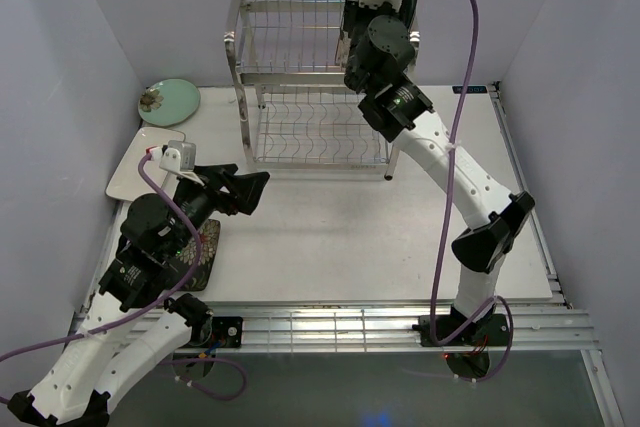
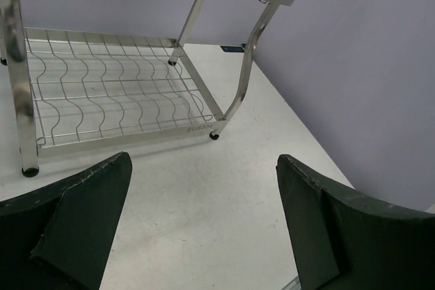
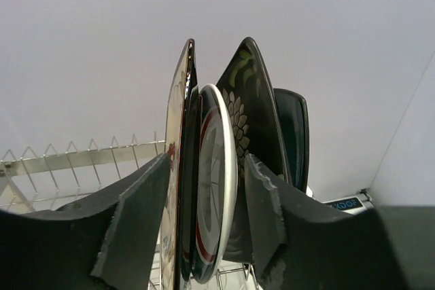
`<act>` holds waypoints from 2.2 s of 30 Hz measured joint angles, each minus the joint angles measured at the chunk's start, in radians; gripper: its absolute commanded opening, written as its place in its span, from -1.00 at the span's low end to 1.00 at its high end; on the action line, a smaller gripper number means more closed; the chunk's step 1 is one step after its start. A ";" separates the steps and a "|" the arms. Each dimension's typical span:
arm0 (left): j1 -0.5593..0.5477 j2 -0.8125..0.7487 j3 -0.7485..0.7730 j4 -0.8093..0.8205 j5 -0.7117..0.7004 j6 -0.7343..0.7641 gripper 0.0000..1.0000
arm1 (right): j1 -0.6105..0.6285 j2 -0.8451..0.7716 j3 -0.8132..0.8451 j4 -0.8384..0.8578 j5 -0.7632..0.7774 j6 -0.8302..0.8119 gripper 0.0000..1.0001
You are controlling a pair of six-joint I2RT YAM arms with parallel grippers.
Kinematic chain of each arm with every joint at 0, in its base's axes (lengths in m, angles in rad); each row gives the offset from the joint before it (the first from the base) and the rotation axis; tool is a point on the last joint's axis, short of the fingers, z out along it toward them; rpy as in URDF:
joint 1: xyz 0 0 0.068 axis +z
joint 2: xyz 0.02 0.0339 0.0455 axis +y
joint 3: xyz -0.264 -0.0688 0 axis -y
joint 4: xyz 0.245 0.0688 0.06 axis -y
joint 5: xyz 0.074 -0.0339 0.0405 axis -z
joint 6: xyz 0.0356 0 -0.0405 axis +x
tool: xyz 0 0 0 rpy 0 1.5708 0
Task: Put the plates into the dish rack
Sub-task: Insert the plate into the dish rack, then pick up the plate at the center of the board.
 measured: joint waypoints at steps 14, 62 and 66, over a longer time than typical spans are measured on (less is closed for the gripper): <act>0.002 -0.029 -0.013 0.000 -0.003 0.006 0.96 | 0.006 -0.478 -0.515 0.075 -0.111 0.114 0.31; 0.012 -0.086 -0.027 -0.014 -0.083 0.024 0.96 | -0.855 -1.128 -1.854 0.425 -1.112 0.924 0.70; 0.012 -0.085 -0.028 -0.022 -0.087 0.024 0.96 | -0.986 -1.120 -1.854 0.468 -1.226 0.996 0.69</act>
